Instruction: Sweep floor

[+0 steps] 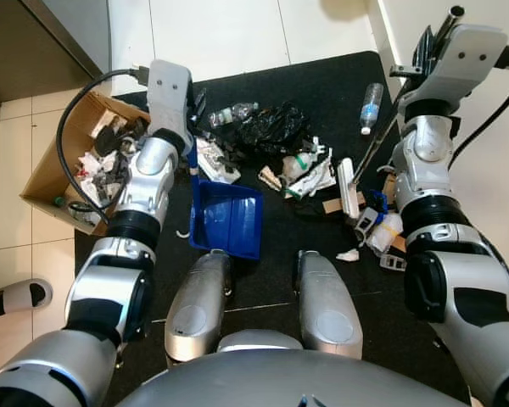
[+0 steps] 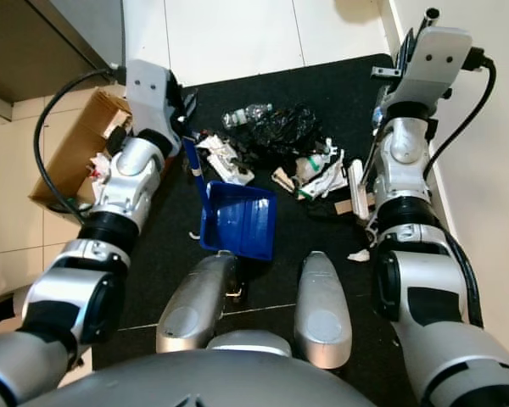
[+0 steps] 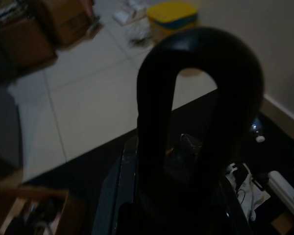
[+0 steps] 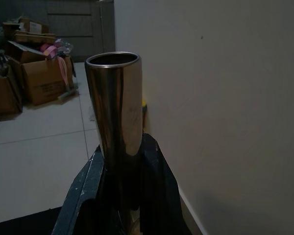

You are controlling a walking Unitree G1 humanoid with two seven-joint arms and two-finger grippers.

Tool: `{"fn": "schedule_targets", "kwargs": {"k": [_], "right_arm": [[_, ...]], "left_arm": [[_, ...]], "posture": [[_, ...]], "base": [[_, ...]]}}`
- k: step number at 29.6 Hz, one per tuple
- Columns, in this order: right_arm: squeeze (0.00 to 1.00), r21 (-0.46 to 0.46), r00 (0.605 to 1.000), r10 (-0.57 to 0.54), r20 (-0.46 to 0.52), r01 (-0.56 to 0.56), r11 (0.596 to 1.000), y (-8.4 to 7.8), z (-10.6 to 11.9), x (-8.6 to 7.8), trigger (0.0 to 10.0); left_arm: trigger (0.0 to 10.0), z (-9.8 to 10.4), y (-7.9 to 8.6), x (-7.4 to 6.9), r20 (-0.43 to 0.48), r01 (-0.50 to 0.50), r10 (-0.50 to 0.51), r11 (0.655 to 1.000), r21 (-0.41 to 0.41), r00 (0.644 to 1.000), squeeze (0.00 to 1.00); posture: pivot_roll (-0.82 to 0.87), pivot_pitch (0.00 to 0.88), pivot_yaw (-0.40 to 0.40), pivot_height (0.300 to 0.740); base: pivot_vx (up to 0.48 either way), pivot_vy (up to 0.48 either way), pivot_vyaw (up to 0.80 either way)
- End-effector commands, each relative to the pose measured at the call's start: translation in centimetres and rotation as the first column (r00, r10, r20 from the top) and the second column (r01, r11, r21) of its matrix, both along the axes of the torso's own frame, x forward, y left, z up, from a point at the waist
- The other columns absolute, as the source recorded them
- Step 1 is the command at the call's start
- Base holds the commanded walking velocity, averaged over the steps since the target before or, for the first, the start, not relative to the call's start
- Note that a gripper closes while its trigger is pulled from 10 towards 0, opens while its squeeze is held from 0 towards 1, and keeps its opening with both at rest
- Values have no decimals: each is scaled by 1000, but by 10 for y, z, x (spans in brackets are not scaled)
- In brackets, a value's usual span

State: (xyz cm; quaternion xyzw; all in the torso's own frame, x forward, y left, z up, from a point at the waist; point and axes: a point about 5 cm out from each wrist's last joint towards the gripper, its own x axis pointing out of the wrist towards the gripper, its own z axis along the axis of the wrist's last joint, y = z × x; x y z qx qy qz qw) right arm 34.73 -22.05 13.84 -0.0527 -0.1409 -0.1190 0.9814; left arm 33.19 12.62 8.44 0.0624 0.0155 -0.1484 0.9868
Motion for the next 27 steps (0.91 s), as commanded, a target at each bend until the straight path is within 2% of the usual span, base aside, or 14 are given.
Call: {"fn": "schedule_targets", "kwargs": {"k": [1, 10, 13, 16, 18, 20, 21, 22, 27], "right_arm": [[0, -4, 1000, -12, 27, 12, 1000, -4, 1, -3, 10000], [0, -10, 1000, -16, 24, 17, 1000, -7, -1, -4, 10000], [0, -14, 1000, -10, 24, 11, 1000, -7, 0, -4, 10000], [0, -13, 1000, -10, 23, 10, 1000, -8, 1, -3, 10000], [0, -13, 1000, -3, 16, 3, 1000, -5, 0, -1, 10000], [0, -13, 1000, 3, 14, -3, 1000, -3, 1, 0, 10000], [0, -13, 1000, 3, 14, -3, 1000, -3, 1, 0, 10000], [0, -11, 1000, 6, 13, -5, 1000, -3, 2, 1, 10000], [0, -5, 1000, 14, 8, -14, 1000, 0, 2, 3, 10000]], "left_arm": [[10000, 8, -3, -4, 76, 10, -10, 1000, -3, 997, 0], [10000, 17, 8, -5, 126, -12, 15, 1000, -24, 992, 0], [10000, 26, 19, -2, 177, -55, 57, 998, -17, 983, 0], [10000, 24, 24, -1, 166, -62, 59, 998, 14, 984, 0], [10000, 9, 24, -3, 131, -69, 53, 990, 121, 990, 0], [10000, -4, 22, -6, 88, -65, 50, 980, 186, 995, 0], [10000, -4, 22, -6, 88, -65, 50, 980, 186, 995, 0], [10000, -14, 18, -9, 42, -58, 51, 978, 203, 998, 0], [10000, -24, 11, -9, 16, -81, 80, 974, 212, 997, 0]], "posture": [[43, 183, 109, 740], [39, 179, 99, 740], [33, 178, 99, 740], [41, 175, 92, 740], [41, 173, 89, 740], [42, 175, 90, 740], [42, 175, 90, 740], [45, 181, 91, 740], [36, 188, 89, 740]], "base": [[0, 0, 0], [0, 0, 0], [0, 0, 0], [0, 0, 0], [0, 0, 0], [0, 0, 0], [0, 0, 0], [0, 0, 0], [0, 0, 0]]}}
